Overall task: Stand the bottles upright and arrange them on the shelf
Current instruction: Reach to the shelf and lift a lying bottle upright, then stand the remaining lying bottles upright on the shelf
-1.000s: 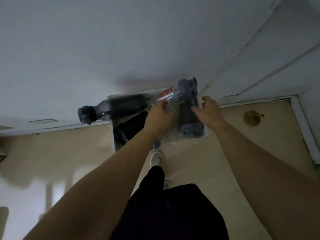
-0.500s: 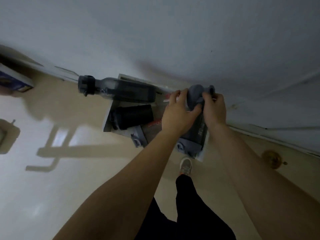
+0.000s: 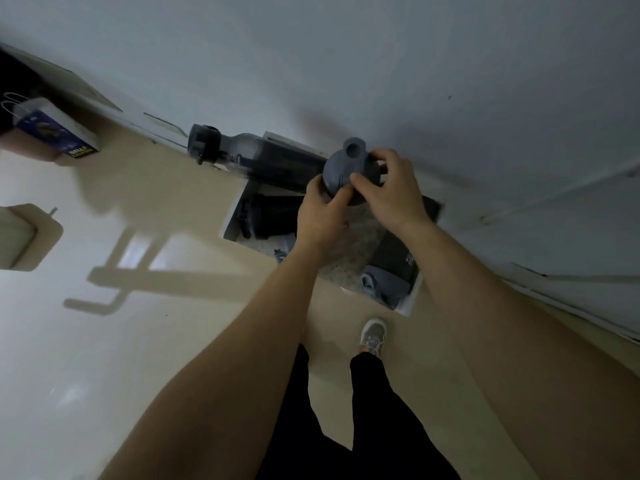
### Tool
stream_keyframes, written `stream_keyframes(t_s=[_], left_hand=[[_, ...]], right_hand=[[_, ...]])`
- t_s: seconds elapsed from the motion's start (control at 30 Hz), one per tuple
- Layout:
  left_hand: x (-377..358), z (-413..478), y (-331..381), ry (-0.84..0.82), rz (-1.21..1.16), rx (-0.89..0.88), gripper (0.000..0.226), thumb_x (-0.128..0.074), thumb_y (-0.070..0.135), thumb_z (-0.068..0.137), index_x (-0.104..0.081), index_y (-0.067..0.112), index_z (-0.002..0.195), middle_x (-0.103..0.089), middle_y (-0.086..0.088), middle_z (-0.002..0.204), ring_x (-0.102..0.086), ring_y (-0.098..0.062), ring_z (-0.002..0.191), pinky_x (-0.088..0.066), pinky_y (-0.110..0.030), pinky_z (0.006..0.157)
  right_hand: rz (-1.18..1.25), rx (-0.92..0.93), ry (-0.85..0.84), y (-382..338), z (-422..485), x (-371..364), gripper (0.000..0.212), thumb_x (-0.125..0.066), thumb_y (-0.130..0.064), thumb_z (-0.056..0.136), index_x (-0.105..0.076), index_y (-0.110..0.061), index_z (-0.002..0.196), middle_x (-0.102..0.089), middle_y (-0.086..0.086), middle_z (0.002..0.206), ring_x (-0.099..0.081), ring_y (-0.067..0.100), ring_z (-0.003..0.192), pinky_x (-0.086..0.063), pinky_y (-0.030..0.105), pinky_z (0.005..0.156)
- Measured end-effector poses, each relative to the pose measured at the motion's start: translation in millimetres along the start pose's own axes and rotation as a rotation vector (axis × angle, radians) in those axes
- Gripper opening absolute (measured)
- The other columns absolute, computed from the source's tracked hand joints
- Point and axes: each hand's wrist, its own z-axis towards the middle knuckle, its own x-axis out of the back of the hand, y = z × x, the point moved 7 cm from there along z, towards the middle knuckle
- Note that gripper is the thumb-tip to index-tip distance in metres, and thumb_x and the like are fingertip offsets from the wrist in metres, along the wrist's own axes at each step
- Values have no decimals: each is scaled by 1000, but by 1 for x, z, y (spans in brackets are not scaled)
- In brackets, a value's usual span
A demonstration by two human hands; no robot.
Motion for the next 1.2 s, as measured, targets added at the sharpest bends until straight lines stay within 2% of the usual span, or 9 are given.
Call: stream_keyframes(t_s=[0.1,0.23,0.43,0.57,0.63,0.73,0.83,1.0,1.2], left_hand=[[10,-8,1,-4,-8,23,52,-59,36,96,-44,16,142,-60,2,120,-61,-8,93,-46,-3,52],[23,-41,-33,72,212,16,29,-51,32,99,-58,17,122,-63,2,103,-60,-11,87,-45,-20,63],[-32,-69,-121,-236,185,472,23,-47,61,84,-58,45,97,-61,-5,114,-60,-34,109,-50,-54,97],[-60,-79,-114,-174,-210,721,39,-43,42,100,-57,17,127,-62,-6,116,-58,-28,109,-49,-46,94],[-67,-81,-108,-167,-254,756,37,-40,39,101,-60,13,119,-63,-8,110,-58,-25,99,-49,-36,83],[-72,-83,-100,-191,-286,738,29,-41,32,101,-63,14,95,-63,-4,88,-57,-17,76,-46,-26,63],[-76,-90,-87,-230,-346,693,30,-43,34,101,-63,20,84,-66,1,79,-59,-13,74,-48,-26,64],[-76,-83,-52,-212,-287,452,37,-39,45,100,-66,22,95,-70,-7,95,-67,-26,91,-55,-46,88],[-97,-67,-11,-269,-229,235,39,-51,44,97,-61,24,129,-69,0,118,-65,-24,109,-54,-34,85]], right_hand=[[63,-78,57,12,-14,14,46,-59,-37,96,-48,-21,137,-46,6,133,-51,14,109,-46,21,84],[61,-285,181,71,-68,37,35,-56,-27,98,-54,-12,129,-58,5,116,-58,22,103,-42,26,74],[-527,-210,-33,124,-133,-6,72,-68,-37,84,-41,-17,147,-46,14,143,-49,36,124,-47,45,93],[-759,-97,4,129,-128,-19,94,-73,-50,72,-35,-15,151,-46,19,145,-51,40,125,-44,48,98],[-759,-113,2,129,-127,-23,106,-77,-54,66,-31,-16,153,-43,21,147,-50,42,127,-43,50,100],[-654,-150,25,122,-129,-21,115,-76,-56,64,-21,-16,156,-39,22,150,-46,41,129,-45,51,100],[-496,-97,174,97,-132,0,109,-73,-58,65,-27,-13,153,-45,18,146,-49,37,124,-49,46,94],[-154,-98,276,70,-109,46,93,-78,-49,72,-37,-14,149,-48,10,145,-46,28,130,-46,38,103],[79,-212,250,64,-58,78,81,-75,-43,83,-40,-13,150,-48,7,152,-50,25,135,-47,31,103]])
